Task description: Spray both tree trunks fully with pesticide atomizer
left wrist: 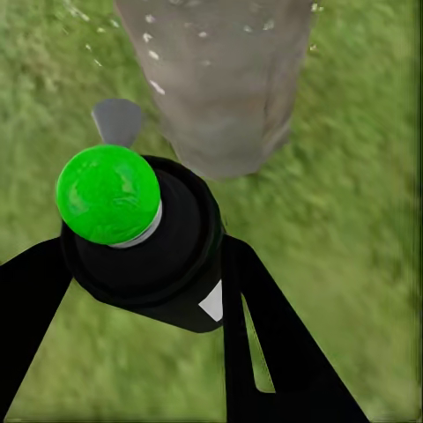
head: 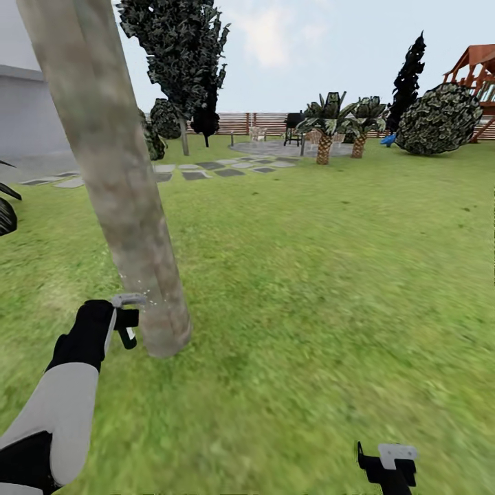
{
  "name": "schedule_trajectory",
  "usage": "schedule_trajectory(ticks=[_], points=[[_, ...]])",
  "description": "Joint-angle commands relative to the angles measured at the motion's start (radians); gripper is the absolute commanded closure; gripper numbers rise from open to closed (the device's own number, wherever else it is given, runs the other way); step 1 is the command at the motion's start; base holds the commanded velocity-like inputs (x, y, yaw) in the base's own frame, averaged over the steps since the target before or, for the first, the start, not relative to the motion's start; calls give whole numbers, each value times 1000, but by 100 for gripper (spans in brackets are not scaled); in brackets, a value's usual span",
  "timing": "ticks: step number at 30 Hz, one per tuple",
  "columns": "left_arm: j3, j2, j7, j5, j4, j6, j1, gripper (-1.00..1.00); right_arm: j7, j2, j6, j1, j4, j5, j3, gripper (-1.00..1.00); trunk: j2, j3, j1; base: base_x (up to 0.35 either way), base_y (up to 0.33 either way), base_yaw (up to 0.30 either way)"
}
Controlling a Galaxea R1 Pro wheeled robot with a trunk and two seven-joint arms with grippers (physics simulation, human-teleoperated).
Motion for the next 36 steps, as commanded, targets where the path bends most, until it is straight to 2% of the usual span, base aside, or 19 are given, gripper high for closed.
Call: schedule_trajectory(ticks=[1,23,36], points=[[6,1,-10,-10,-1,3,0,100,-4,0,-2,-1,1,11,-7,-100,0,-1,0,-33,-273,0],[3,4,-4,-12,-1,2,0,100,-4,1,-2,-1,1,10,-7,-100,0,-1,0,97,-265,5],[10,11,-2,-17,-2,0,2,100,-4,2,-2,-1,1,9,-7,-100,0,-1,0,86,-269,256]])
